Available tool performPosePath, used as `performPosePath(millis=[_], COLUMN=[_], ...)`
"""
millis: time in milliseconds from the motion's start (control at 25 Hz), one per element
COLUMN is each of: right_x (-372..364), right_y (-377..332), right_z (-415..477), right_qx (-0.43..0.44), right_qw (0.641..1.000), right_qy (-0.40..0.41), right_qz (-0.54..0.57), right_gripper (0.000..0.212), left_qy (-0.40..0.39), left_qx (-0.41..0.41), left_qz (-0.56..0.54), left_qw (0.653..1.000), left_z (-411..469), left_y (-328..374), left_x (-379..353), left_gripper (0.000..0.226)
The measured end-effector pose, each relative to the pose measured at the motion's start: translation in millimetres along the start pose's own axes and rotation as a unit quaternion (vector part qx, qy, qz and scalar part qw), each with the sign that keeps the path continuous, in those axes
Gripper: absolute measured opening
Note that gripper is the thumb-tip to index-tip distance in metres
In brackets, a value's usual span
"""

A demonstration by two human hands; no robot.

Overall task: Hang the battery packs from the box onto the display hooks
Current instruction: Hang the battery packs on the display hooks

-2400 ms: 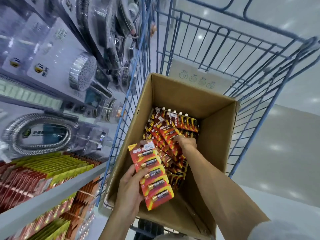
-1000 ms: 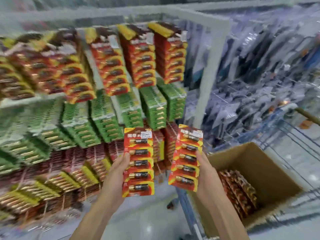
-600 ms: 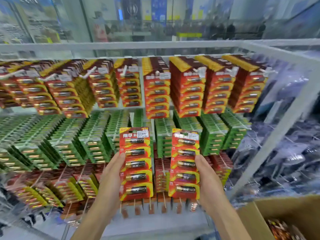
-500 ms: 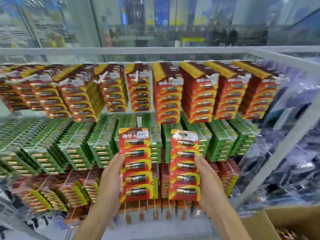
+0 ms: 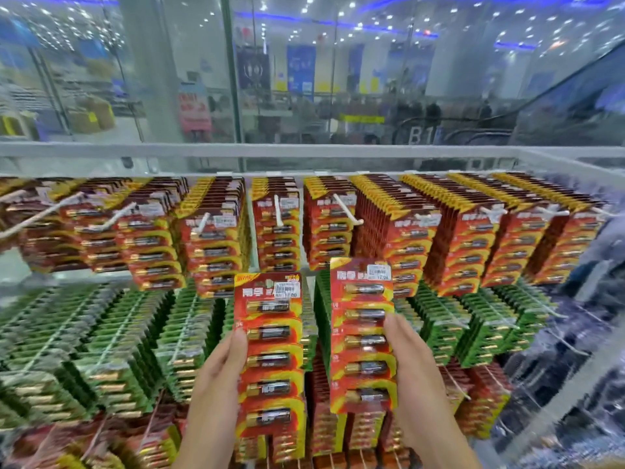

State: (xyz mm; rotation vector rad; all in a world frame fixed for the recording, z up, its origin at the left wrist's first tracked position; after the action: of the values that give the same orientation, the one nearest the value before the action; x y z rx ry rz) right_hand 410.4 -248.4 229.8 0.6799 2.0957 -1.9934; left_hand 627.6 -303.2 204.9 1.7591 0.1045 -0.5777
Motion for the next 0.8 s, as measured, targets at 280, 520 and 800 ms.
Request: performPosePath(millis=[280,520,800], right_x=[-9,5,-3], right_y=[-46,-43,-40], right_z=[27,46,73], right_qx=[0.063,0.047,0.033], right_qw=[0.997,0.998,0.996], right_qy=[-0.027,-0.032,-0.027], right_qz=[-0.045,-0.038,-0.074], right_gripper=[0.036,0.01,0.024], left_qy=[-0.005,0.013,0.006], left_qx=[-0.019,-0.041,-0.098], left_qz=[-0.024,-0.016,0.042], left_qw=[1.0,0.999,0.994], left_z=[5,10,16], left_y=[6,12,45], left_x=[-5,-7,-28], left_gripper=[0.034,0.045,0.043])
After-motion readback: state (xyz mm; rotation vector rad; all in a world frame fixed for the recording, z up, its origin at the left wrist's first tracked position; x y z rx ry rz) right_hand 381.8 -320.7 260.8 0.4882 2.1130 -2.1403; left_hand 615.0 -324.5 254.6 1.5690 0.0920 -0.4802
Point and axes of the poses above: each hand's wrist, its own z-axis towards the middle knuckle, its own x-axis out of the back of the hand, y = z × x, the point moved 4 cm from there along z, towards the middle knuckle, and after that the axes turned 12 degrees about -y, right-handed, at the moved point
